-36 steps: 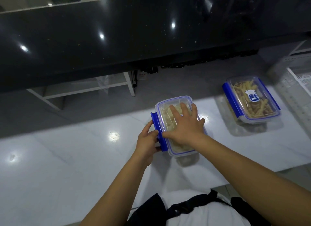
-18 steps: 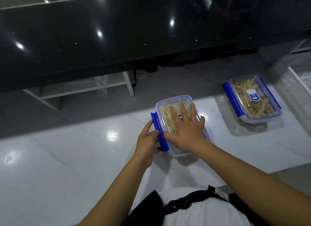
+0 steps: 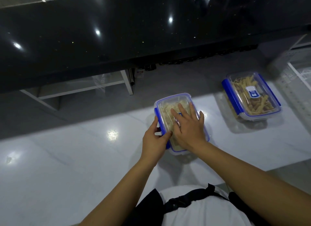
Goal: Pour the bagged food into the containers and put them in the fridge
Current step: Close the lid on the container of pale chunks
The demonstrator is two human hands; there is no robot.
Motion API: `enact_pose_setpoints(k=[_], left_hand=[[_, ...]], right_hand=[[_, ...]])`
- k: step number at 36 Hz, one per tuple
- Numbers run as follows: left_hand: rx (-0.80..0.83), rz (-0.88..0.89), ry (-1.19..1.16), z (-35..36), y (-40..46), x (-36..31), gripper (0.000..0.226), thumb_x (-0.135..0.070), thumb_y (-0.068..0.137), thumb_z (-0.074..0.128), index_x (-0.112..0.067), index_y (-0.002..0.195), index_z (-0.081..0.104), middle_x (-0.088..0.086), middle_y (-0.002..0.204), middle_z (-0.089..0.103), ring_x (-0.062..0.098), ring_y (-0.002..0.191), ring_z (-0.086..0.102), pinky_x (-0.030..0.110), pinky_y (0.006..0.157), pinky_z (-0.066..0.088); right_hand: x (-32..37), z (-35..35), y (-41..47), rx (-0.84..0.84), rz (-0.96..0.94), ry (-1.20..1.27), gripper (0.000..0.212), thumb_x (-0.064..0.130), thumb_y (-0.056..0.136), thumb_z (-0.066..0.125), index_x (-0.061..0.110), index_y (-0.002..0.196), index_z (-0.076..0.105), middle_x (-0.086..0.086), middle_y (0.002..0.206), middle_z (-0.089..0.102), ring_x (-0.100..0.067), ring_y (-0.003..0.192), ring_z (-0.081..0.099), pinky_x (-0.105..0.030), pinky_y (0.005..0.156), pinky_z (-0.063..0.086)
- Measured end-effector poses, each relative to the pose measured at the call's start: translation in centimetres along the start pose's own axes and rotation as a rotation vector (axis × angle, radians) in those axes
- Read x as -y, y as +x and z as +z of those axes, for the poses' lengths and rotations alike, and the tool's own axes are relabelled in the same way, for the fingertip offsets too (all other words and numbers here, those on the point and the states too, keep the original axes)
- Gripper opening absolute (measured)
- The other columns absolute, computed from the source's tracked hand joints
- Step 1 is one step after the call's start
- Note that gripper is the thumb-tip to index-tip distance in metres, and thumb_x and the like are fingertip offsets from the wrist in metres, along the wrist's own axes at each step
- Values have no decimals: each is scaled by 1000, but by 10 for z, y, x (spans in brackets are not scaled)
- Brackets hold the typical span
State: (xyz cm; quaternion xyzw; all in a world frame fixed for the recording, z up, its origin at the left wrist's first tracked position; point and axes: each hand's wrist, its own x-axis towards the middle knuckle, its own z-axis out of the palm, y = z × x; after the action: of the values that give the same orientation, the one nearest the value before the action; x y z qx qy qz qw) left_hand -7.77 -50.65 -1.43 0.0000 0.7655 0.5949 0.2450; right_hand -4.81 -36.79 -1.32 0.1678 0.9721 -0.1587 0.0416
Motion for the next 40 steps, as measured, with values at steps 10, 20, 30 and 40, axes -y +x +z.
enact_pose_setpoints(k=[10, 20, 30, 40], left_hand=[[69, -100, -26, -16, 6, 0, 72, -24, 90, 73, -46, 148, 37, -13, 110, 60, 15, 99, 65, 29, 59, 61], [78, -105, 27, -21, 8, 0, 73, -24, 89, 74, -45, 149, 37, -15, 109, 59, 13, 93, 65, 25, 53, 58], [83, -112, -6, -21, 8, -1, 72, -19, 89, 74, -42, 147, 40, -10, 108, 60, 15, 92, 66, 25, 51, 57], [89, -97, -124, -19, -13, 4, 62, -32, 91, 70, -48, 144, 41, -13, 116, 63, 16, 101, 68, 33, 63, 62]], right_hand=[[-52, -46, 7, 164, 499, 950, 90, 18, 79, 80, 40, 151, 31, 4, 140, 48, -24, 123, 55, -37, 90, 49], [-66, -46, -1, 131, 574, 956, 68, 14, 73, 87, 14, 134, 56, -6, 106, 70, -23, 88, 69, -37, 66, 57], [-49, -45, -8, 49, 432, 628, 40, 20, 84, 77, 15, 123, 68, 5, 83, 67, -15, 77, 67, -32, 64, 55], [-49, -38, -31, 25, 599, 1058, 32, 24, 87, 76, 28, 117, 67, 7, 92, 74, -12, 72, 73, -28, 48, 55]])
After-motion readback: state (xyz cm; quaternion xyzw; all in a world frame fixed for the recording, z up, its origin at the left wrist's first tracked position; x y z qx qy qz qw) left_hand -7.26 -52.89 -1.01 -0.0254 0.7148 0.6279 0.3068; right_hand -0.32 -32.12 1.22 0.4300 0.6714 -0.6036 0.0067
